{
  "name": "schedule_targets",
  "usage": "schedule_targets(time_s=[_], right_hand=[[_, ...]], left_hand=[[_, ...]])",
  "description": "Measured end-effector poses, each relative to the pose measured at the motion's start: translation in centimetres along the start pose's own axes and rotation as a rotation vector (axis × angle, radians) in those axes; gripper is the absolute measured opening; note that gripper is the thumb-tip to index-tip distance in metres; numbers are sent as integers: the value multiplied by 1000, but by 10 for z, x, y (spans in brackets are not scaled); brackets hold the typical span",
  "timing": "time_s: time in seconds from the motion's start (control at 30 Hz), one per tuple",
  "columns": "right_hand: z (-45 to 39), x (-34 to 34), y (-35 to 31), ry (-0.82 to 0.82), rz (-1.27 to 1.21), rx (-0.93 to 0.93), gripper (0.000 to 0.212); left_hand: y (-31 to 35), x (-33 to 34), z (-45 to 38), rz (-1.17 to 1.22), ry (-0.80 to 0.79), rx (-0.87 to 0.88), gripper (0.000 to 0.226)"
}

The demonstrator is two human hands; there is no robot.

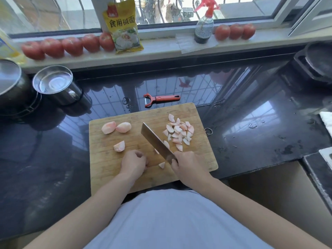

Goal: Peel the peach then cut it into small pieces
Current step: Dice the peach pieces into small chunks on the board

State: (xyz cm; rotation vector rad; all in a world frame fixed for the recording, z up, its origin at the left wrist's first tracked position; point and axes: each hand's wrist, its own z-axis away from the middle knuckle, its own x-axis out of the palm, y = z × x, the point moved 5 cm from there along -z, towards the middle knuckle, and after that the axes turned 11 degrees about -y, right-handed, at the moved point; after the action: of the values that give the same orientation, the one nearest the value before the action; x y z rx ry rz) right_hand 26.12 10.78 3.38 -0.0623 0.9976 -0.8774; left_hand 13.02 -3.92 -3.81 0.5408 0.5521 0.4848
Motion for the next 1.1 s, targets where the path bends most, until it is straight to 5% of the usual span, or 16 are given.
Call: schedule_targets(time_s=[0.27, 0.77, 0.97, 1.1], right_hand=[[-14, -5, 6, 5, 57, 40, 22], [6, -3, 48, 133, -246, 122, 28], [15, 5, 54, 80, -279, 174, 27], [21, 7, 48, 41, -239, 163, 27]], left_hand=[[29, 33, 31, -702, -108, 435, 11], [17, 24, 14, -434, -29, 157, 15], [19, 21, 18, -538, -83, 359, 11], [21, 32, 19, -603, -90, 300, 23]])
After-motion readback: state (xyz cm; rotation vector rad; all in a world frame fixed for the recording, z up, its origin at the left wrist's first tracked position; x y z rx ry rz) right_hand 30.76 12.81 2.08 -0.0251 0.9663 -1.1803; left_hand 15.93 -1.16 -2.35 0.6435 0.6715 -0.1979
